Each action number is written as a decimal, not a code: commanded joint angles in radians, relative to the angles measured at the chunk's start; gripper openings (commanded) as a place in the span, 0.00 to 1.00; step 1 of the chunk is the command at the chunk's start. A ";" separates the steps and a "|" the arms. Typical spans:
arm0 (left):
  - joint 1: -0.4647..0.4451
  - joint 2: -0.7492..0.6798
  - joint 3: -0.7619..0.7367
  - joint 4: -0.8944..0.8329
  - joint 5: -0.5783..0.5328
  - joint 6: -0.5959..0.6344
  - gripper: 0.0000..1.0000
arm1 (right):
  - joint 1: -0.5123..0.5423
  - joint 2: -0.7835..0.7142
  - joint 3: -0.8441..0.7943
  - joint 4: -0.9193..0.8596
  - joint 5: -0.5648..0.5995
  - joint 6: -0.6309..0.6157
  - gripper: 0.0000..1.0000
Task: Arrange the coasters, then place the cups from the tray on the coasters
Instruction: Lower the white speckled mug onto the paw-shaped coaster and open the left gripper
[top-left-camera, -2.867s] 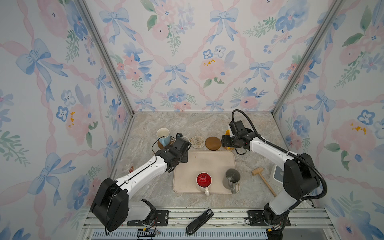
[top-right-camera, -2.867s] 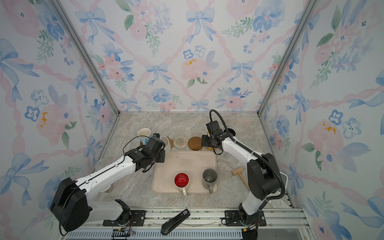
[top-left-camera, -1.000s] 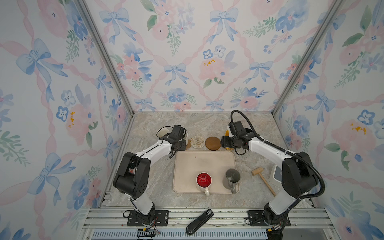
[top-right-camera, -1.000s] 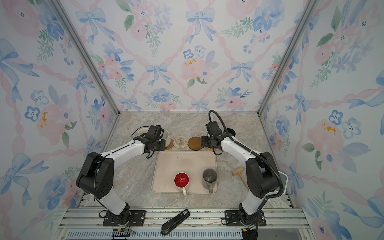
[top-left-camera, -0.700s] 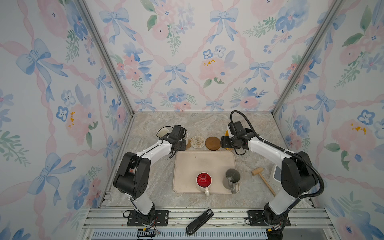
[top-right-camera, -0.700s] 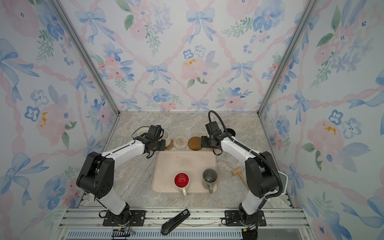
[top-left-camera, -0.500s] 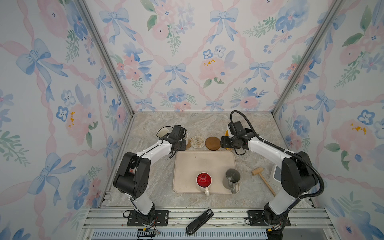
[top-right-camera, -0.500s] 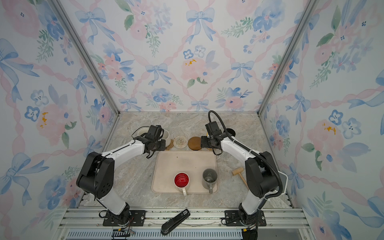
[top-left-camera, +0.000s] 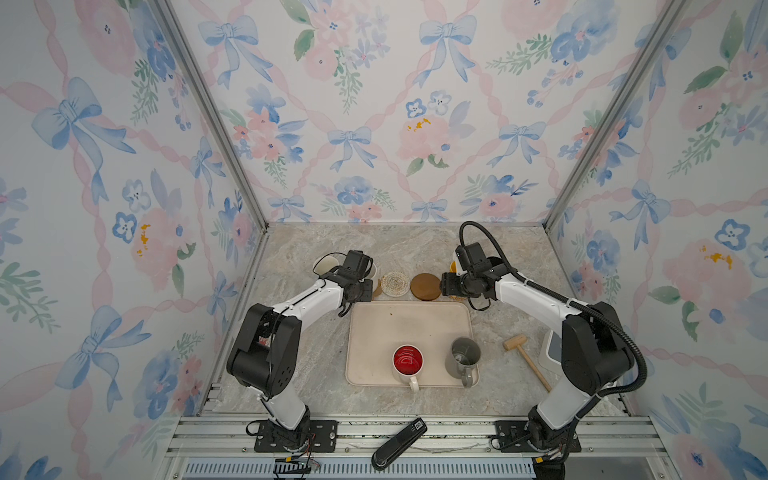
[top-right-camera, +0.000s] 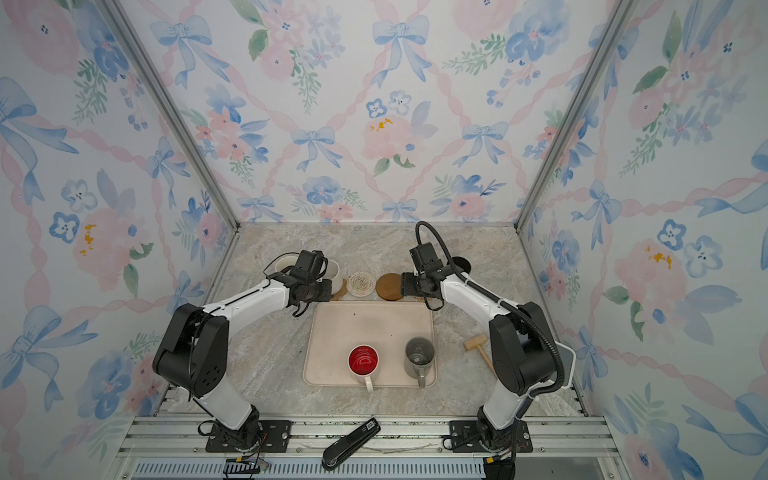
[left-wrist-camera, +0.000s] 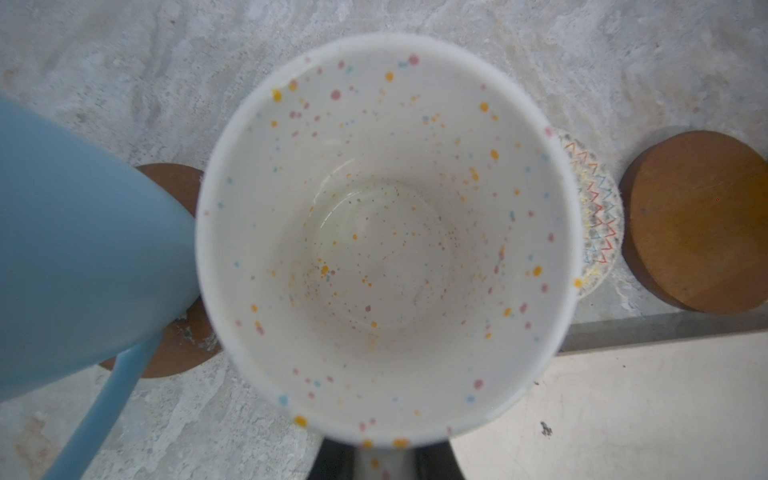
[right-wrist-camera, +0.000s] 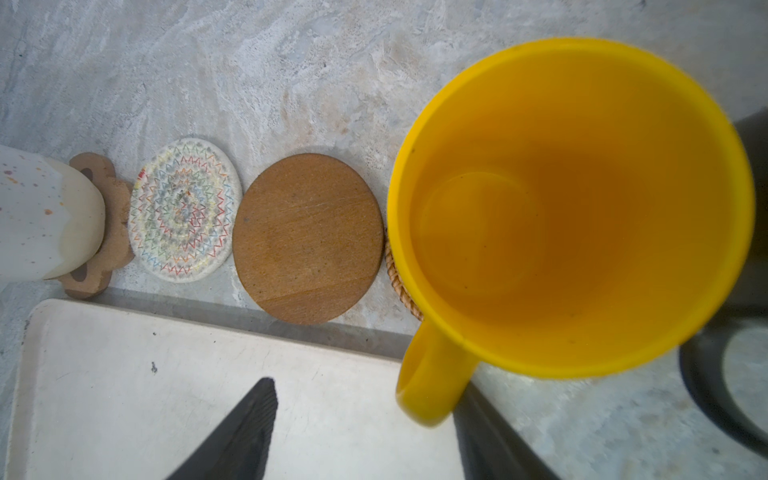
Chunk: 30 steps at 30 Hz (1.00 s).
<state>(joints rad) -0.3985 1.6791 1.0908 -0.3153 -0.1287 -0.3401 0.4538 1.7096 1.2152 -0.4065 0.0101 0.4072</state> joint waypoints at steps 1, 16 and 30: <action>0.007 -0.011 0.034 0.055 0.003 0.004 0.03 | 0.010 0.018 0.028 -0.004 -0.010 -0.008 0.70; 0.005 -0.015 0.029 0.053 0.030 -0.002 0.22 | 0.011 0.019 0.027 -0.004 -0.010 -0.010 0.70; -0.040 -0.120 0.011 0.048 -0.010 -0.040 0.38 | 0.017 -0.007 0.018 0.005 -0.002 -0.005 0.70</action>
<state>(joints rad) -0.4141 1.6123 1.0908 -0.2958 -0.1165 -0.3603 0.4541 1.7100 1.2152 -0.4061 0.0105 0.4076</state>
